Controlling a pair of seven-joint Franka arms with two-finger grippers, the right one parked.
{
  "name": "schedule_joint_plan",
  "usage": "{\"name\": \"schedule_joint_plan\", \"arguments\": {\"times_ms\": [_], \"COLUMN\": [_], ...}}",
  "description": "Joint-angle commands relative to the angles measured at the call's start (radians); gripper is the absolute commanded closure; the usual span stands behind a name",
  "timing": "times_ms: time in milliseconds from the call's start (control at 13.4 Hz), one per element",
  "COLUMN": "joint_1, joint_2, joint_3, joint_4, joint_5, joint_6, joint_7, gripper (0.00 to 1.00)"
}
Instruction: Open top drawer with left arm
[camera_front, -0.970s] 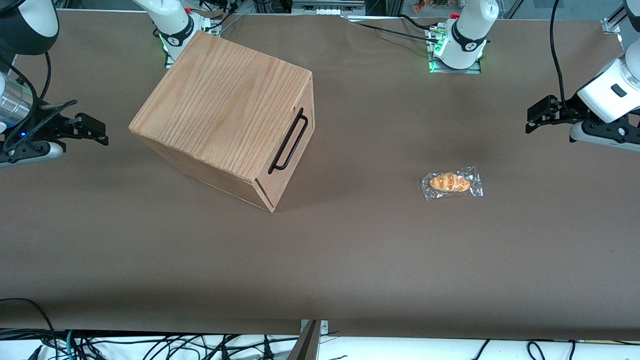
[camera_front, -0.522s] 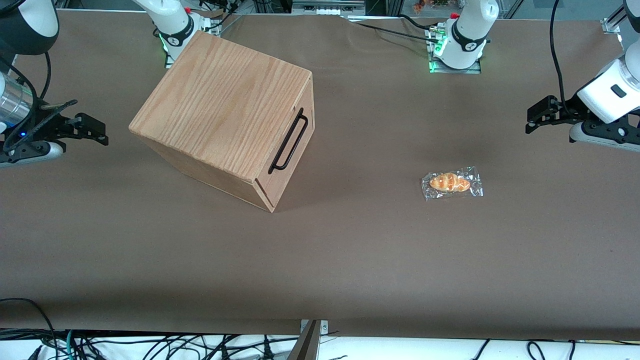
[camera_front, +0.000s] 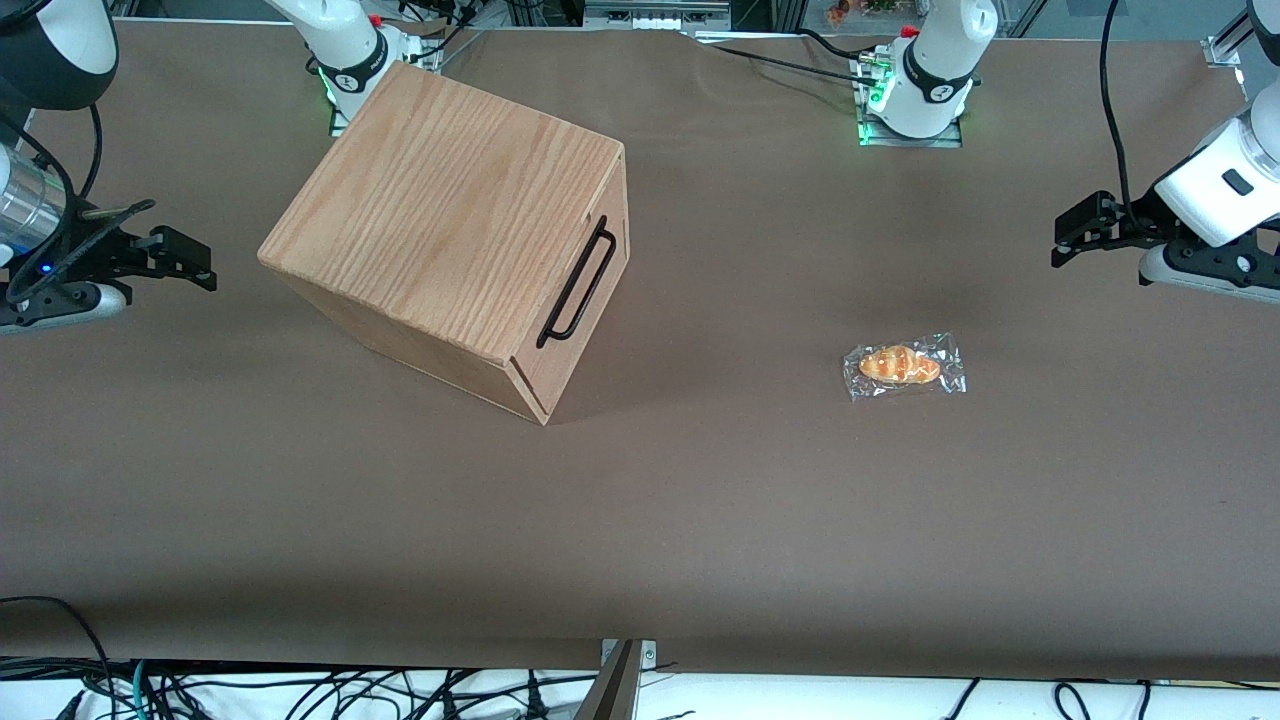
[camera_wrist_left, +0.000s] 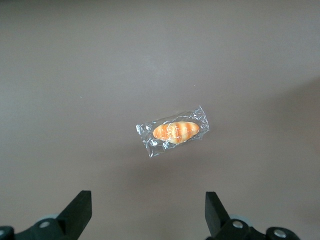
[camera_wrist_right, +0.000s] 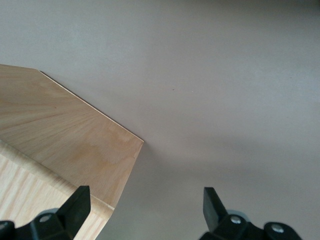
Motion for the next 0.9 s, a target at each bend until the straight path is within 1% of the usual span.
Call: {"name": "schedule_joint_plan", "arguments": {"times_ms": [0,672,821], "joint_1": [0.002,0.004,0.004], "joint_2": [-0.004,-0.001,0.007], "joint_3": [0.003,0.002,0.002], "joint_4": [-0.002,-0.002,-0.002], "joint_5": [-0.020,-0.021,-0.049], "joint_6": [0.006,0.006,0.003], "joint_7": [0.008,0.008,0.008], "gripper": [0.00,0.00,0.00]}}
